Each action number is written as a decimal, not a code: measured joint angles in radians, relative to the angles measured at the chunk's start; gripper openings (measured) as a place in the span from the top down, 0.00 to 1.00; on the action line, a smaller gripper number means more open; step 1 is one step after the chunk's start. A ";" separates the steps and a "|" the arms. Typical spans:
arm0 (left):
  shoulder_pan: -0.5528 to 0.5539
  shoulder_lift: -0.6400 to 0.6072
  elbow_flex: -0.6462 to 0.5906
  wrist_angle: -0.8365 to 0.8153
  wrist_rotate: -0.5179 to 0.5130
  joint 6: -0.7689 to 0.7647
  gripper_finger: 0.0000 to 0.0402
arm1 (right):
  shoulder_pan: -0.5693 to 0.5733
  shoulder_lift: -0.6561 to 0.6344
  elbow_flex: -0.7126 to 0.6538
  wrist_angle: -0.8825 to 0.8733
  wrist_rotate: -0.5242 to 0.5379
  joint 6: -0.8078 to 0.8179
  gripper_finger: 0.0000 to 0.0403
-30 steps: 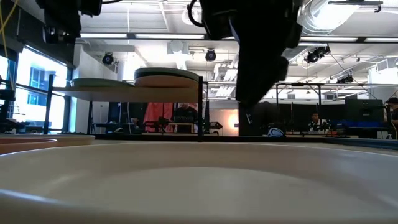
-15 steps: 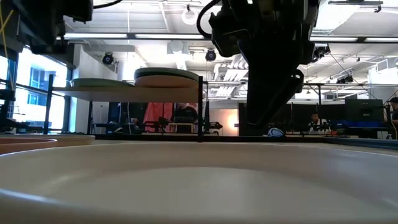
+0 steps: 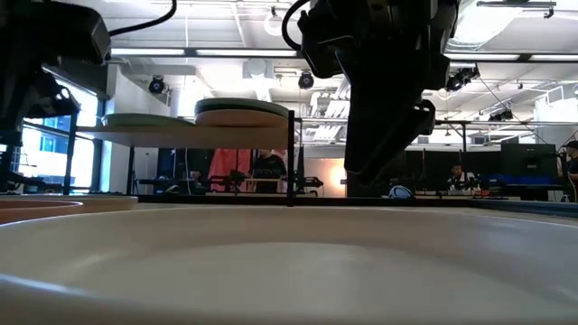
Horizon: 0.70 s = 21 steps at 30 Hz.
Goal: Place and stack plates onto a shelf
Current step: Stack the orange plate into the blue plate on the shelf
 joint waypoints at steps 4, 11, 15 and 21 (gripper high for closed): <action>-0.025 0.058 -0.003 0.030 -0.027 0.000 0.88 | 0.000 0.000 0.000 0.000 0.000 0.000 0.68; -0.060 0.156 -0.003 0.100 -0.043 0.027 0.87 | 0.000 0.000 0.000 0.000 0.000 0.000 0.68; -0.077 0.203 -0.003 0.128 -0.041 0.075 0.84 | 0.000 0.000 0.000 -0.001 0.000 0.000 0.68; -0.077 0.237 -0.003 0.123 -0.050 0.032 0.79 | 0.000 0.000 0.000 0.000 0.000 0.000 0.68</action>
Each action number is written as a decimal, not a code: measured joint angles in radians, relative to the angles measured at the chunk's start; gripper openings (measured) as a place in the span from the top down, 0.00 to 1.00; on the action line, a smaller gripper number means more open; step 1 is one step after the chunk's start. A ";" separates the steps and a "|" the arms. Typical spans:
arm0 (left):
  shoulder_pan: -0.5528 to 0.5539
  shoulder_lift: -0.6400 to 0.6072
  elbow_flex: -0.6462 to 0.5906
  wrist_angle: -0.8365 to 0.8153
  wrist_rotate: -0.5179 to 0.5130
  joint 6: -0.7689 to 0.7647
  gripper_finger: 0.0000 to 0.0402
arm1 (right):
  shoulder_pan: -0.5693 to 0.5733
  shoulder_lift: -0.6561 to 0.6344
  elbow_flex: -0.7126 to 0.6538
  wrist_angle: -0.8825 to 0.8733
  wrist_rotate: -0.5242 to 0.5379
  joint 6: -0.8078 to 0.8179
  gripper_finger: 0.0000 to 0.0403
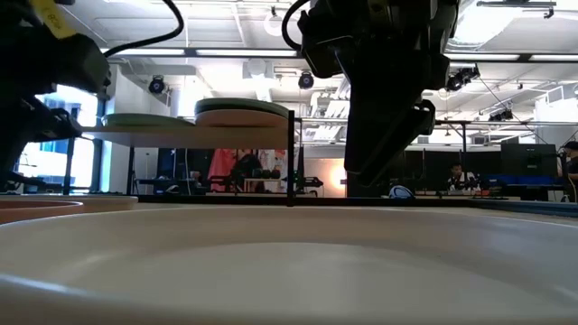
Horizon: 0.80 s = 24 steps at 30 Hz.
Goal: Place and stack plates onto a shelf
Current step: Stack the orange plate into the blue plate on the shelf
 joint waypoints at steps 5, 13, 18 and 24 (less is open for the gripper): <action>0.000 0.021 0.000 -0.004 -0.022 -0.013 0.78 | 0.000 0.000 0.000 0.006 0.003 0.001 0.68; 0.001 0.037 0.000 -0.024 -0.082 -0.018 0.78 | 0.000 0.000 0.000 0.007 0.010 0.000 0.68; 0.001 0.076 0.000 -0.036 -0.085 -0.034 0.78 | 0.000 0.000 0.000 0.007 0.011 0.001 0.68; 0.002 0.130 0.000 -0.033 -0.083 -0.040 0.78 | 0.000 0.000 0.000 0.008 0.011 0.003 0.68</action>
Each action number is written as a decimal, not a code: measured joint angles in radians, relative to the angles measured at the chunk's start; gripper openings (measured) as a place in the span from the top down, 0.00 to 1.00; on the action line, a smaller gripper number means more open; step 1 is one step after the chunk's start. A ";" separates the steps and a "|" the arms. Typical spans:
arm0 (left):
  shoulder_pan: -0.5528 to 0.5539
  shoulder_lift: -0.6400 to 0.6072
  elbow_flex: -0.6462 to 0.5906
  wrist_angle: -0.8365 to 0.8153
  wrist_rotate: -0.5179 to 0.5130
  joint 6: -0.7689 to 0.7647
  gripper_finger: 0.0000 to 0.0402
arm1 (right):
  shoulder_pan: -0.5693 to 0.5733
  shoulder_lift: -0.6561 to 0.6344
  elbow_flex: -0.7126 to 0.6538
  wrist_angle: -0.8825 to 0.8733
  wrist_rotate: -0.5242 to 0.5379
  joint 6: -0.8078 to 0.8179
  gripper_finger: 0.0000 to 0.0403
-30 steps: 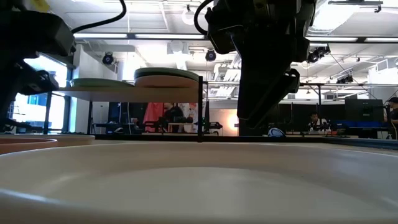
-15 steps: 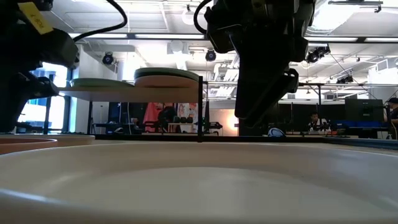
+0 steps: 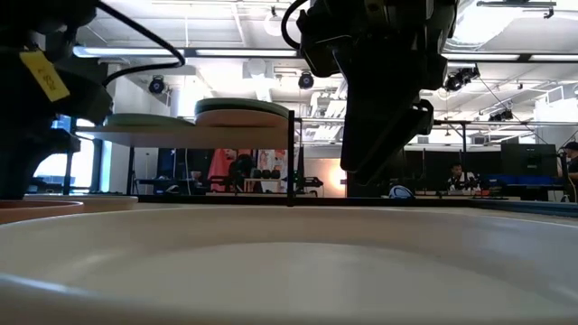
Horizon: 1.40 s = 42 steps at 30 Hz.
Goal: Place and stack plates onto a shelf
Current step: Stack the orange plate into the blue plate on the shelf
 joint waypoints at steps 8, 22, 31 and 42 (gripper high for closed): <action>0.000 0.037 0.003 0.006 0.018 -0.001 0.78 | 0.000 0.000 0.000 0.000 0.000 0.000 0.68; 0.001 0.017 0.001 0.013 0.091 -0.019 0.98 | -0.001 0.000 0.000 0.000 0.000 0.000 0.68; 0.018 -0.086 0.000 0.016 0.103 -0.124 0.99 | -0.020 0.000 0.000 0.011 0.000 -0.003 0.68; 0.118 -0.305 0.106 -0.297 0.059 -0.211 1.00 | -0.096 0.000 0.000 0.009 -0.051 -0.070 0.68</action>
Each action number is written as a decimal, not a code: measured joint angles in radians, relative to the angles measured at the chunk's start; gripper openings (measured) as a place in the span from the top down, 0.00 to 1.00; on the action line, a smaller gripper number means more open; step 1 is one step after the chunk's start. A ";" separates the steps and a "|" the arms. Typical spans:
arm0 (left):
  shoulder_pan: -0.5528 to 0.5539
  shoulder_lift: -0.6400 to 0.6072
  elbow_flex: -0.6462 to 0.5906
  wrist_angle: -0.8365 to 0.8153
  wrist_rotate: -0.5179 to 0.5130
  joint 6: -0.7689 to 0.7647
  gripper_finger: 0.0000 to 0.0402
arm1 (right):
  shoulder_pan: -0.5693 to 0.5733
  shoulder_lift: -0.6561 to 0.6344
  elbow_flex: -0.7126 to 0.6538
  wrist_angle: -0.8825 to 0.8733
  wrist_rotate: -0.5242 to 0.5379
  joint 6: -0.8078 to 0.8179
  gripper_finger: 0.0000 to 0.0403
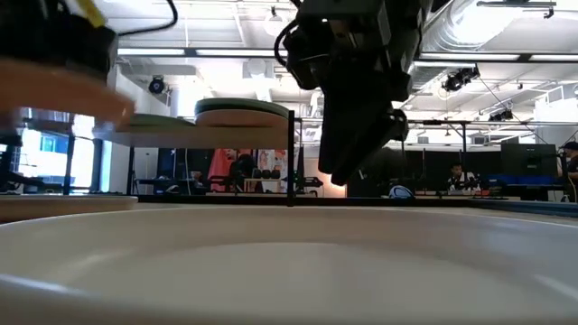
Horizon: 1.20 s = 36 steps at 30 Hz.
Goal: Place and stack plates onto a shelf
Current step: Stack the orange plate into the blue plate on the shelf
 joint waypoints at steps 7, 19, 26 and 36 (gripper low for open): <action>0.093 -0.097 0.144 -0.241 -0.111 0.000 1.00 | -0.069 0.000 0.000 0.002 -0.053 -0.096 0.68; 0.406 -0.156 0.376 -0.575 -0.239 -0.052 0.99 | -0.199 0.000 0.199 -0.108 -0.073 -0.422 0.68; 0.611 -0.158 0.461 -0.602 -0.261 -0.009 0.99 | -0.277 0.000 0.381 -0.273 -0.029 -0.623 0.68; 0.918 -0.158 0.508 -0.615 -0.297 0.046 0.99 | -0.362 0.000 0.544 -0.442 0.005 -0.830 0.68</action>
